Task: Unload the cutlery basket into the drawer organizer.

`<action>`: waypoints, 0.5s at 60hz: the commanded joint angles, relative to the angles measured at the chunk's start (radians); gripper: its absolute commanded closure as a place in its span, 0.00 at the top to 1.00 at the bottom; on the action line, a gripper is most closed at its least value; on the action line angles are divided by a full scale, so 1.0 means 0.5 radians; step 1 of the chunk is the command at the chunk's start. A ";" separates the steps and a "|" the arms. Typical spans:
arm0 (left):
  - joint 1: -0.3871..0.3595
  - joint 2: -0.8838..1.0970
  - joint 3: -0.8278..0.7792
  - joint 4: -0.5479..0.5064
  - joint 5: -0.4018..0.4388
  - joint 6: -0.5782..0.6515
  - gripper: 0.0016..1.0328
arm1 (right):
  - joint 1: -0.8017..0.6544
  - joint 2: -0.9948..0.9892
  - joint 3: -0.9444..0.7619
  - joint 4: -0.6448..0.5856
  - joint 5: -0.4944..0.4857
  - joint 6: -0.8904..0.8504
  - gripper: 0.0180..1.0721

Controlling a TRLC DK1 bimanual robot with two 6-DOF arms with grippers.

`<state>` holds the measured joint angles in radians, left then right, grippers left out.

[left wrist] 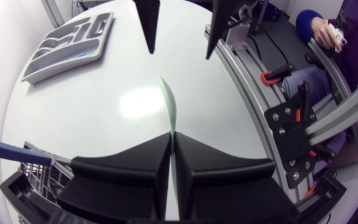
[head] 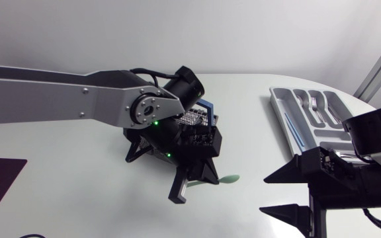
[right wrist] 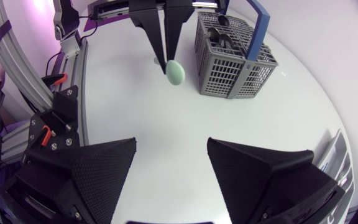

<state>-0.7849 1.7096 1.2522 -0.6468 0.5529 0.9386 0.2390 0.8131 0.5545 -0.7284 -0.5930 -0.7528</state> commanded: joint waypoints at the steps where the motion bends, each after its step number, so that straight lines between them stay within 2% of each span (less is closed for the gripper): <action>1: 0.017 -0.069 0.030 0.085 0.078 -0.233 0.04 | -0.018 -0.006 0.011 0.039 -0.047 0.064 0.79; 17: -0.010 -0.176 -0.001 0.419 0.241 -0.684 0.04 | 0.019 0.116 0.042 0.263 -0.121 0.220 0.79; 30: 0.014 -0.241 -0.096 0.790 0.308 -1.064 0.04 | 0.022 0.227 0.140 0.389 -0.299 0.358 0.79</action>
<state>-0.7864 1.6096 1.2404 -0.2974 0.6861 0.5095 0.2413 0.9012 0.5838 -0.5545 -0.7143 -0.6197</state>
